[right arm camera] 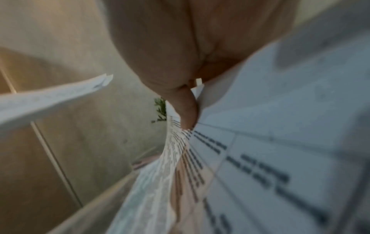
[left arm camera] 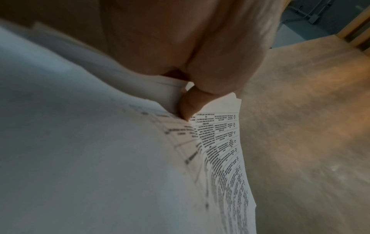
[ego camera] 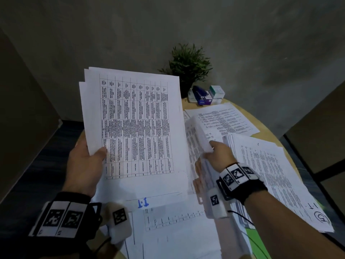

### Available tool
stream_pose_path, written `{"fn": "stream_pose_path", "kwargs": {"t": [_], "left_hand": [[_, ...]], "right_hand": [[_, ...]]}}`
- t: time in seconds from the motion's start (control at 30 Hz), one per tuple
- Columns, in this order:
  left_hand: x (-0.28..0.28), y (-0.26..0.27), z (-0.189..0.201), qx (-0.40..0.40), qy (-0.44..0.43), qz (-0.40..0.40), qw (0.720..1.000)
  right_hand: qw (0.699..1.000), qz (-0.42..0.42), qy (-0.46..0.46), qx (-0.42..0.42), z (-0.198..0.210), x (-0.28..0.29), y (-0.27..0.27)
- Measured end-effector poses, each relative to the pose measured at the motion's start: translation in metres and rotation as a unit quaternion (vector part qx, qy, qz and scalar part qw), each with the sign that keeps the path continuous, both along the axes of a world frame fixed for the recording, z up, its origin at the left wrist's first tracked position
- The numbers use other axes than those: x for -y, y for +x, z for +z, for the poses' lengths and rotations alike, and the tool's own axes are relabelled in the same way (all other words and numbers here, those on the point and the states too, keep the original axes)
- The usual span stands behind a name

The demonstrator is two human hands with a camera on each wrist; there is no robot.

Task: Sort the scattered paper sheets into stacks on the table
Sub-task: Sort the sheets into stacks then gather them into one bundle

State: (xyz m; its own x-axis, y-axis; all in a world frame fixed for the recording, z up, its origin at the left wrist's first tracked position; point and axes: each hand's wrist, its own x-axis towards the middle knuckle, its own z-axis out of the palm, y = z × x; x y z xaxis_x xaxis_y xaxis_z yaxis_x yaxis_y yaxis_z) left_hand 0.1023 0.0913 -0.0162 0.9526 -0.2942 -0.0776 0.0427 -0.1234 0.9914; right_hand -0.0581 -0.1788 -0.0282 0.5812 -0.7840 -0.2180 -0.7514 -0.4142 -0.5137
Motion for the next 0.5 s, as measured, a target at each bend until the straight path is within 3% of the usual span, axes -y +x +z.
{"fn": "stream_pose_path", "kwargs": {"t": [0.13, 0.37, 0.5], "left_hand": [[0.002, -0.001, -0.003, -0.017, -0.02, -0.003, 1.0], [0.004, -0.004, -0.005, -0.023, -0.022, -0.016, 0.999], [0.005, -0.004, -0.004, -0.03, -0.042, -0.012, 0.999]], "right_hand": [[0.997, -0.023, -0.02, 0.067, 0.029, 0.008, -0.011], [0.994, -0.038, -0.107, -0.005, 0.035, 0.022, -0.023], [0.985, -0.069, -0.14, 0.07, 0.051, 0.023, -0.033]]}}
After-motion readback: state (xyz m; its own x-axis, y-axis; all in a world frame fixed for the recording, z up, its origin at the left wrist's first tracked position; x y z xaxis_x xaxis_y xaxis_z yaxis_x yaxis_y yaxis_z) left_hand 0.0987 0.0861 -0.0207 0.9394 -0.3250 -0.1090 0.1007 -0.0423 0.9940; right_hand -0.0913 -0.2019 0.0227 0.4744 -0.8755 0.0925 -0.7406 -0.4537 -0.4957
